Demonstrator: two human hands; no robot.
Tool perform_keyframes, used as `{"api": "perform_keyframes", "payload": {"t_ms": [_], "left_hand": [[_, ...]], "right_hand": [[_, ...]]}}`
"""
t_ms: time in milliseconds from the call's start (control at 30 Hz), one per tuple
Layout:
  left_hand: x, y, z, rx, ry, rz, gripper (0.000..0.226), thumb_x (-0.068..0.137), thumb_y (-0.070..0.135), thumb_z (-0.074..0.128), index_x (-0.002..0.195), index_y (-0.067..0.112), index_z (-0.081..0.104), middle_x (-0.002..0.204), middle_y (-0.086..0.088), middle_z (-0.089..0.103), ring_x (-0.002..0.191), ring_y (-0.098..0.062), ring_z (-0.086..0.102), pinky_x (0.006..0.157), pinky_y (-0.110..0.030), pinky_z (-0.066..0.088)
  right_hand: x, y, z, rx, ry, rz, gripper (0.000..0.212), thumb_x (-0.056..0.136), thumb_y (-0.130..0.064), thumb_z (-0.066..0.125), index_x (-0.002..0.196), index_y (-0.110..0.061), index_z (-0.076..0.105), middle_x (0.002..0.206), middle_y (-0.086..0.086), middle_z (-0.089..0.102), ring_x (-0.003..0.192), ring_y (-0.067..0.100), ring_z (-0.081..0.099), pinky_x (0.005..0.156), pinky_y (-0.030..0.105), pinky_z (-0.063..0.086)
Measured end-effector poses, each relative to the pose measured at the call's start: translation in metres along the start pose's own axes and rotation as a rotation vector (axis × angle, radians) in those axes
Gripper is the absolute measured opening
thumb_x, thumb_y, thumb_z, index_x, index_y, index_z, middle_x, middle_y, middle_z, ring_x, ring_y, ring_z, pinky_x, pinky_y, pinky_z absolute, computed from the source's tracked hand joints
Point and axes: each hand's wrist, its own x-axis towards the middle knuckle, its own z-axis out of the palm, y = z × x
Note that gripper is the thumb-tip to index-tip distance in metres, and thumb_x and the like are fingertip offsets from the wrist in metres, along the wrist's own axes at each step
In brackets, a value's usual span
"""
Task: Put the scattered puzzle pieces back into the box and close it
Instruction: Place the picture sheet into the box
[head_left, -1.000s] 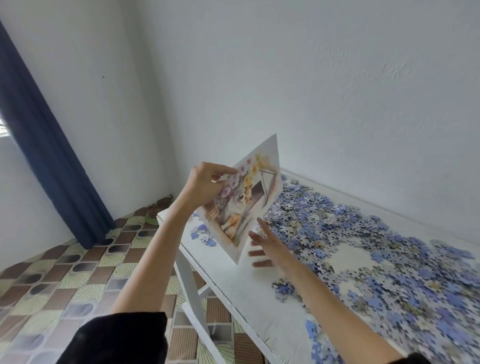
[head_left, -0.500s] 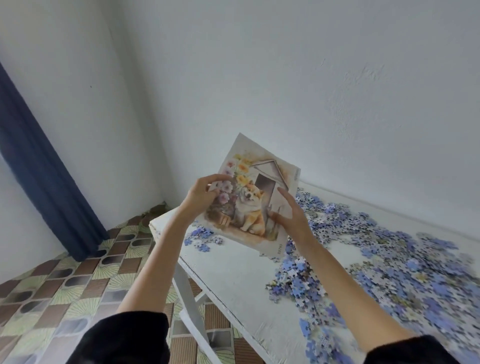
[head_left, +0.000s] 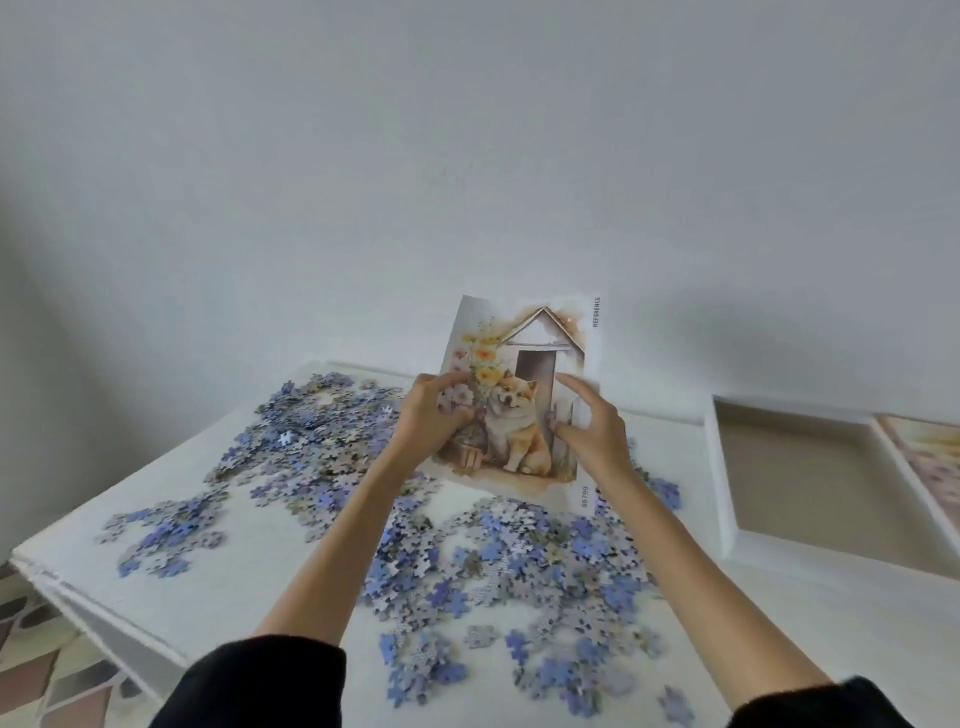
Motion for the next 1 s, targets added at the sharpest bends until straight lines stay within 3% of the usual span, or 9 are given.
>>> {"api": "perform_keyframes", "payload": {"t_ms": [100,233,367,500,600,667,800,1000], "left_hand": [[0.009,0.048,0.061,-0.034,-0.061,0.072,0.046,0.084,0.007,0.063,0.129,0.014,0.054,0.112,-0.006,0.044,0.07,-0.009,0.047,0.061,-0.003,0.037],[0.011,0.105,0.142,-0.083,-0.176,0.116,0.046,0.085,0.007,0.062,0.13,0.012,0.051,0.12,-0.012,0.045,0.089,-0.014,0.048,0.075,-0.01,0.035],[0.003,0.145,0.212,-0.079,-0.28,0.138,0.049,0.085,0.007,0.061,0.132,0.009,0.048,0.123,-0.016,0.045,0.105,-0.022,0.049,0.079,-0.008,0.031],[-0.003,0.164,0.267,-0.024,-0.395,0.098,0.05,0.085,0.012,0.062,0.133,0.007,0.047,0.125,-0.016,0.043,0.116,-0.028,0.047,0.085,-0.011,0.034],[-0.005,0.163,0.298,0.254,-0.43,0.096,0.049,0.085,0.03,0.06,0.132,0.018,0.049,0.13,-0.01,0.04,0.124,-0.029,0.037,0.102,-0.038,0.033],[-0.006,0.16,0.309,0.456,-0.427,0.126,0.047,0.087,0.039,0.055,0.13,0.023,0.048,0.136,-0.01,0.033,0.129,-0.029,0.026,0.104,-0.044,0.024],[-0.003,0.148,0.324,0.707,-0.47,0.233,0.048,0.09,0.054,0.043,0.123,0.021,0.052,0.15,-0.011,0.01,0.139,-0.033,0.003,0.107,-0.063,0.002],[0.002,0.146,0.333,1.002,-0.446,0.313,0.049,0.095,0.049,0.036,0.129,0.017,0.048,0.155,-0.017,-0.008,0.142,-0.035,-0.013,0.101,-0.065,-0.017]], "right_hand": [[-0.002,0.018,-0.072,-0.064,0.099,0.037,0.054,0.078,0.008,0.059,0.127,-0.013,0.052,0.133,0.0,0.05,0.124,0.012,0.042,0.091,0.01,0.028],[-0.008,0.046,-0.164,-0.15,0.211,0.11,0.051,0.075,0.009,0.061,0.122,-0.011,0.056,0.13,0.005,0.052,0.122,0.017,0.046,0.089,0.013,0.03],[-0.017,0.075,-0.237,-0.331,0.229,0.206,0.051,0.074,0.004,0.064,0.122,-0.014,0.056,0.13,0.007,0.052,0.118,0.02,0.048,0.081,0.006,0.028],[-0.026,0.103,-0.279,-0.553,0.151,0.292,0.053,0.079,-0.004,0.064,0.129,-0.014,0.05,0.134,0.005,0.049,0.123,0.021,0.044,0.086,0.022,0.035],[-0.032,0.121,-0.289,-0.818,-0.013,0.349,0.051,0.085,-0.02,0.061,0.133,-0.02,0.044,0.136,0.011,0.04,0.128,0.028,0.034,0.095,0.035,0.037],[-0.035,0.13,-0.29,-0.968,-0.112,0.359,0.049,0.087,-0.035,0.057,0.133,-0.024,0.043,0.137,0.012,0.035,0.131,0.031,0.026,0.099,0.042,0.033],[-0.039,0.145,-0.287,-1.115,-0.101,0.328,0.053,0.086,-0.049,0.052,0.132,-0.025,0.043,0.139,0.011,0.031,0.133,0.032,0.019,0.103,0.047,0.026],[-0.036,0.161,-0.278,-1.29,-0.219,0.308,0.062,0.087,-0.061,0.039,0.135,-0.023,0.035,0.152,0.017,0.005,0.14,0.034,-0.002,0.108,0.059,0.003]]}}
